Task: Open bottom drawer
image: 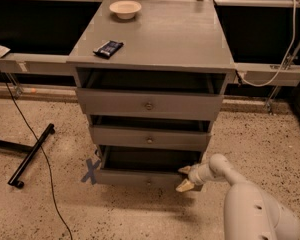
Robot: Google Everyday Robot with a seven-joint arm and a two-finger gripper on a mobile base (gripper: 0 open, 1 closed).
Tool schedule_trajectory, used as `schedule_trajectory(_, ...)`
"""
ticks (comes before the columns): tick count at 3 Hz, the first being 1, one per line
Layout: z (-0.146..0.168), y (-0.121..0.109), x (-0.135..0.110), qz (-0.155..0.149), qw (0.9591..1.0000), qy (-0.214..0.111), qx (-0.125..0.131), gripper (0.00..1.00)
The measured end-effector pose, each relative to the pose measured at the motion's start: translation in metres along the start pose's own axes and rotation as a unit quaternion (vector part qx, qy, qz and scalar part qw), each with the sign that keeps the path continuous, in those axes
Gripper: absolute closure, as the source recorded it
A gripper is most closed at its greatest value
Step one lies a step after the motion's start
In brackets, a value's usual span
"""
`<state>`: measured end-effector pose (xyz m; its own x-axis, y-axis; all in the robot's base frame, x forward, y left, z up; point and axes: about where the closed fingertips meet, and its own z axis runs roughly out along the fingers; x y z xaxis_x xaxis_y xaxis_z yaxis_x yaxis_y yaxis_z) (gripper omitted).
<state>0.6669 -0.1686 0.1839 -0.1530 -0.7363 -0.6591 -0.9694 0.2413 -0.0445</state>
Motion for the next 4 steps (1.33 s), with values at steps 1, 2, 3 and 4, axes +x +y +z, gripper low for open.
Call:
schedule_trajectory(1, -0.021, 0.037, 0.017, 0.027, 0.9995, 0.008, -0.013, 0.29)
schedule_trajectory(2, -0.038, 0.076, 0.031, 0.053, 0.9981, 0.017, -0.026, 0.29)
schedule_trajectory(3, -0.052, 0.107, 0.033, 0.060, 0.9971, 0.017, -0.044, 0.28)
schedule_trajectory(4, -0.060, 0.117, 0.025, 0.049, 0.9973, 0.008, -0.054, 0.28)
